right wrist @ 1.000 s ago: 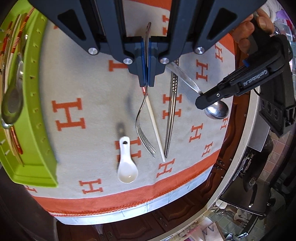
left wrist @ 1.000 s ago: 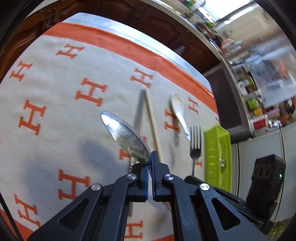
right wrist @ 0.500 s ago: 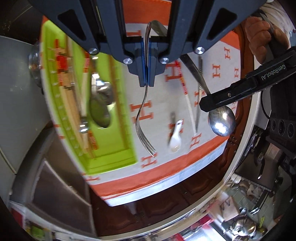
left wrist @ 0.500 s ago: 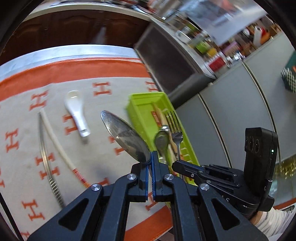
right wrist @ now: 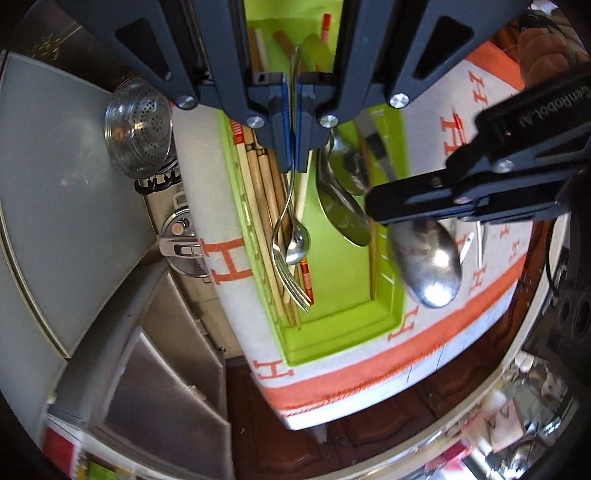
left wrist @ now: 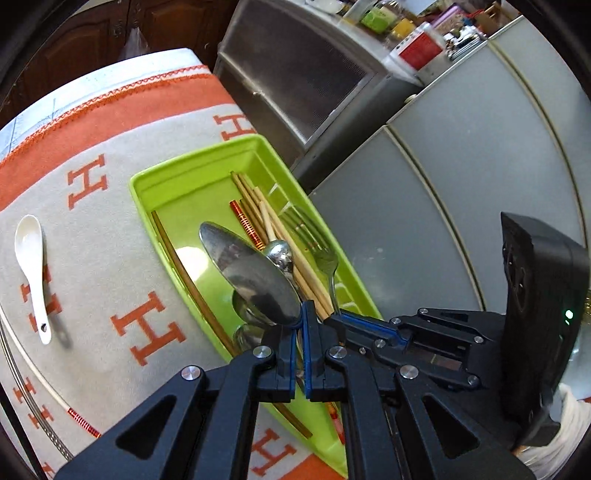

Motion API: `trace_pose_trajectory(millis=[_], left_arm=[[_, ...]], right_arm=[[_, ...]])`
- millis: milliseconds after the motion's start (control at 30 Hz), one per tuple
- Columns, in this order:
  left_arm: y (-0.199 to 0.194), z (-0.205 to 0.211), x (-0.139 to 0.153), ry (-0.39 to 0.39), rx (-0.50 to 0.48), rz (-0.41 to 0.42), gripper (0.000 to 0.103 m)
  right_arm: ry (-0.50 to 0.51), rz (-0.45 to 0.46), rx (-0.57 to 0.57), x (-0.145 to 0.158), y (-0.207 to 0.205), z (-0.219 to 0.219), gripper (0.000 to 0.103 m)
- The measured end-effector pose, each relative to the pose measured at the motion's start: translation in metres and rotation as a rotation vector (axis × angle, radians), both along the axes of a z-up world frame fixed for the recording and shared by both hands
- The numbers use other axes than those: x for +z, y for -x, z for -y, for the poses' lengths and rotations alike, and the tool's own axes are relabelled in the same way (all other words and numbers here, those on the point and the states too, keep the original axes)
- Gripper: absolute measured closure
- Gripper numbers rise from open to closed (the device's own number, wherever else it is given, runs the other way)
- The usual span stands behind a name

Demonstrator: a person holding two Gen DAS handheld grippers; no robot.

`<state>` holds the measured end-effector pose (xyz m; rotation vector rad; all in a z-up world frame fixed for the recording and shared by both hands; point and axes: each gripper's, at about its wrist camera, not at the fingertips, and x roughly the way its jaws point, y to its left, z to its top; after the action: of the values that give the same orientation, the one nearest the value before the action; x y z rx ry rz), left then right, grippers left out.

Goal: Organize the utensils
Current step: 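Carry the spoon and fork over the green tray and open both tools, then move both open tools back over the chopsticks and white spoon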

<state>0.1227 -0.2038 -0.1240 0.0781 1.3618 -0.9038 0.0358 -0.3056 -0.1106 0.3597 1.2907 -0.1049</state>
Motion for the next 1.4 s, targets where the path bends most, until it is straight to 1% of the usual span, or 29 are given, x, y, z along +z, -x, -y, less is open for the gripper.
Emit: trace_pose_trajectory(millis=[67, 133, 200, 233, 267, 333, 467, 633, 667, 700, 833, 1000, 1100, 1267, 1400], left_arm=[[0.000, 0.004, -0.002, -0.015, 0.004, 0.001, 0.099], [0.000, -0.001, 0.004, -0.002, 0.021, 0.016, 0.091], [0.000, -0.006, 0.013, 0.009, 0.046, 0.046, 0.077], [-0.001, -0.007, 0.016, 0.012, 0.056, 0.056, 0.075], [0.000, -0.010, 0.020, 0.015, 0.067, 0.065, 0.072], [0.001, -0.014, 0.025, 0.017, 0.083, 0.072, 0.070], [0.009, -0.029, 0.033, 0.002, 0.119, 0.084, 0.064], [0.023, -0.057, 0.048, -0.044, 0.166, 0.134, 0.060], [0.025, -0.062, 0.051, -0.056, 0.178, 0.146, 0.056], [0.027, -0.068, 0.055, -0.063, 0.190, 0.157, 0.054], [0.039, -0.102, 0.072, -0.086, 0.243, 0.202, 0.054], [0.048, -0.138, 0.094, -0.103, 0.297, 0.258, 0.053], [0.055, -0.159, 0.104, -0.107, 0.328, 0.285, 0.053], [0.064, -0.187, 0.107, -0.117, 0.371, 0.298, 0.052], [0.069, -0.205, 0.101, -0.129, 0.402, 0.294, 0.052]], right_arm=[[0.006, -0.042, 0.046, -0.009, -0.006, -0.001, 0.100], [0.014, -0.063, 0.051, -0.013, -0.008, -0.001, 0.100], [0.006, -0.075, 0.063, -0.014, -0.011, -0.001, 0.098], [0.000, -0.077, 0.066, -0.013, -0.011, -0.001, 0.098], [0.000, -0.077, 0.066, -0.013, -0.011, -0.001, 0.096], [-0.022, -0.071, 0.086, -0.008, -0.012, -0.002, 0.096], [-0.019, -0.060, 0.107, 0.002, -0.013, -0.007, 0.096], [-0.037, -0.050, 0.120, 0.013, -0.011, -0.020, 0.096], [-0.037, -0.050, 0.124, 0.015, -0.013, -0.022, 0.096], [-0.036, -0.047, 0.131, 0.017, -0.012, -0.026, 0.096], [-0.023, -0.029, 0.160, 0.028, -0.010, -0.046, 0.096], [-0.020, 0.001, 0.167, 0.040, -0.008, -0.064, 0.096], [-0.017, 0.030, 0.176, 0.053, -0.005, -0.084, 0.096], [-0.007, 0.061, 0.193, 0.063, -0.002, -0.104, 0.096], [-0.004, 0.081, 0.204, 0.068, 0.001, -0.125, 0.096]])
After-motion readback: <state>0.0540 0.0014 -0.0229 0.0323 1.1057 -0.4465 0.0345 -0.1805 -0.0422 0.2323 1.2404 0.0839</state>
